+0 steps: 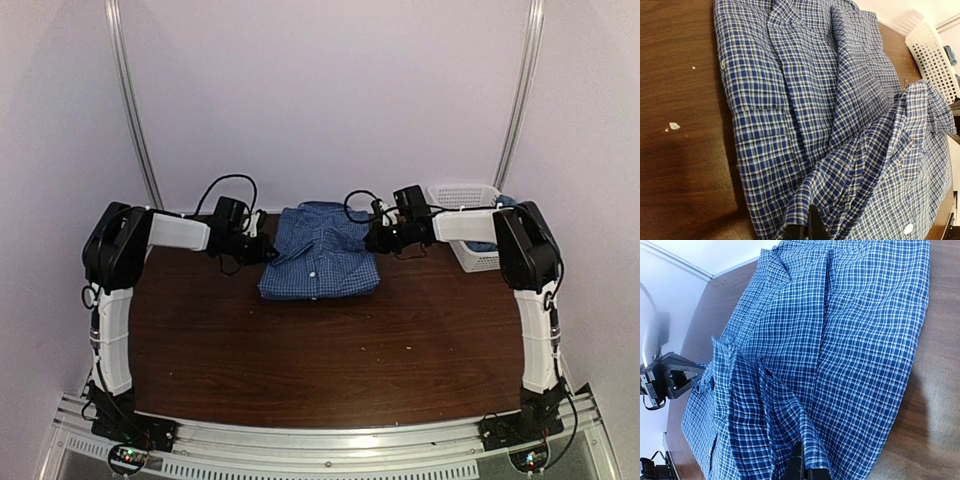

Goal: Fold and stack the mixed laundry pile
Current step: Fold the rectangle-folded shirt at the center of the board.

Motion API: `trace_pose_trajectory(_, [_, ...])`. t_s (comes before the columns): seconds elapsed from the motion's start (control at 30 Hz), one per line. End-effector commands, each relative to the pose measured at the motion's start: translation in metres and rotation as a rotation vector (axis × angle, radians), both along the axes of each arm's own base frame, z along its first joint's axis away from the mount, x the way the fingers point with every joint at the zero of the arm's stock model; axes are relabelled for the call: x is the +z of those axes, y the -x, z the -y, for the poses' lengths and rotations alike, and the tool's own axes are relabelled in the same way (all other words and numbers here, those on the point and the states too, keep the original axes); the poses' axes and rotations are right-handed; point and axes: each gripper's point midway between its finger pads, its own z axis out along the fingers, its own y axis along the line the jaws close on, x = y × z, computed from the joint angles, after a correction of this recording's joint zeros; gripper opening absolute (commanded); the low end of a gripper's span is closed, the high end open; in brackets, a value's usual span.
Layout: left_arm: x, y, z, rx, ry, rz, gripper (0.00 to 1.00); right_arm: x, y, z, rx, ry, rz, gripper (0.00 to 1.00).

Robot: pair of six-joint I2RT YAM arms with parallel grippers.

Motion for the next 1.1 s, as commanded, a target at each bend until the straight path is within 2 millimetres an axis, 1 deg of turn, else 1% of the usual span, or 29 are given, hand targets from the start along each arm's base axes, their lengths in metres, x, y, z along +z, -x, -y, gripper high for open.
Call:
trace_pose_trajectory(0.0, [0.016,-0.033,-0.006,0.033,0.048,0.082,0.00,-0.010,-0.019,0.006,-0.010,0.009,0.006,0.00])
trace_pose_trajectory(0.07, [0.013,-0.038,-0.006,0.029,0.050,0.080,0.00,-0.016,-0.024,0.005,-0.009,0.005,-0.003,0.00])
trace_pose_trajectory(0.13, [0.013,-0.042,-0.006,0.027,0.053,0.077,0.09,-0.015,-0.029,0.004,-0.009,-0.001,-0.007,0.02])
trace_pose_trajectory(0.17, [0.015,-0.044,-0.007,0.028,0.060,0.079,0.15,-0.012,-0.032,0.004,-0.009,-0.005,-0.006,0.07])
trace_pose_trajectory(0.2, [0.019,-0.046,-0.008,0.032,0.069,0.081,0.21,-0.007,-0.034,0.005,-0.010,-0.008,-0.002,0.16])
trace_pose_trajectory(0.23, [0.027,-0.048,-0.011,0.042,0.080,0.091,0.29,0.002,-0.036,0.006,-0.013,-0.012,0.009,0.28])
trace_pose_trajectory(0.27, [0.036,-0.049,-0.014,0.049,0.088,0.104,0.33,0.013,-0.038,0.008,-0.016,-0.020,0.025,0.38])
trace_pose_trajectory(0.3, [0.048,-0.050,-0.017,0.054,0.097,0.125,0.38,0.025,-0.038,0.010,-0.017,-0.027,0.040,0.46])
trace_pose_trajectory(0.37, [0.069,-0.048,-0.025,0.066,0.088,0.165,0.46,0.054,-0.039,0.017,-0.019,-0.041,0.080,0.55])
trace_pose_trajectory(0.4, [0.080,-0.046,-0.028,0.072,0.076,0.186,0.50,0.069,-0.035,0.020,-0.017,-0.047,0.098,0.63])
trace_pose_trajectory(0.43, [0.085,-0.041,-0.032,0.076,0.057,0.183,0.54,0.081,-0.031,0.024,-0.016,-0.052,0.112,0.71])
trace_pose_trajectory(0.47, [0.090,-0.036,-0.036,0.077,0.044,0.185,0.61,0.091,-0.025,0.026,-0.011,-0.058,0.124,0.81])
trace_pose_trajectory(0.5, [0.092,-0.030,-0.040,0.075,0.034,0.181,0.65,0.096,-0.017,0.029,-0.006,-0.061,0.128,0.90])
trace_pose_trajectory(0.53, [0.093,-0.024,-0.044,0.079,0.029,0.179,0.70,0.099,-0.010,0.032,-0.003,-0.060,0.129,0.96])
trace_pose_trajectory(0.57, [0.092,-0.017,-0.049,0.082,0.030,0.174,0.76,0.101,-0.001,0.035,0.003,-0.061,0.127,0.99])
trace_pose_trajectory(0.6, [0.090,-0.009,-0.053,0.081,0.039,0.167,0.80,0.102,0.007,0.037,0.007,-0.060,0.124,1.00])
trace_pose_trajectory(0.63, [0.088,-0.001,-0.055,0.074,0.051,0.160,0.89,0.101,0.016,0.040,0.013,-0.060,0.121,1.00])
trace_pose_trajectory(0.67, [0.086,0.006,-0.056,0.070,0.058,0.163,0.96,0.092,0.028,0.043,0.016,-0.060,0.100,1.00])
trace_pose_trajectory(0.73, [0.080,0.025,-0.053,0.032,0.086,0.158,0.98,0.080,0.047,0.048,0.023,-0.058,0.074,1.00])
trace_pose_trajectory(0.77, [0.073,0.035,-0.054,0.026,0.095,0.151,0.98,0.074,0.056,0.050,0.028,-0.061,0.062,0.99])
trace_pose_trajectory(0.9, [0.061,0.068,-0.056,-0.014,0.140,0.179,0.98,0.046,0.093,0.049,0.069,-0.078,0.023,0.94])
trace_pose_trajectory(1.0, [0.051,0.087,-0.053,-0.051,0.177,0.180,0.97,0.026,0.113,0.040,0.109,-0.081,0.001,0.91])
trace_pose_trajectory(1.07, [0.048,0.095,-0.048,-0.078,0.189,0.198,0.96,0.019,0.118,0.031,0.142,-0.078,0.006,0.91])
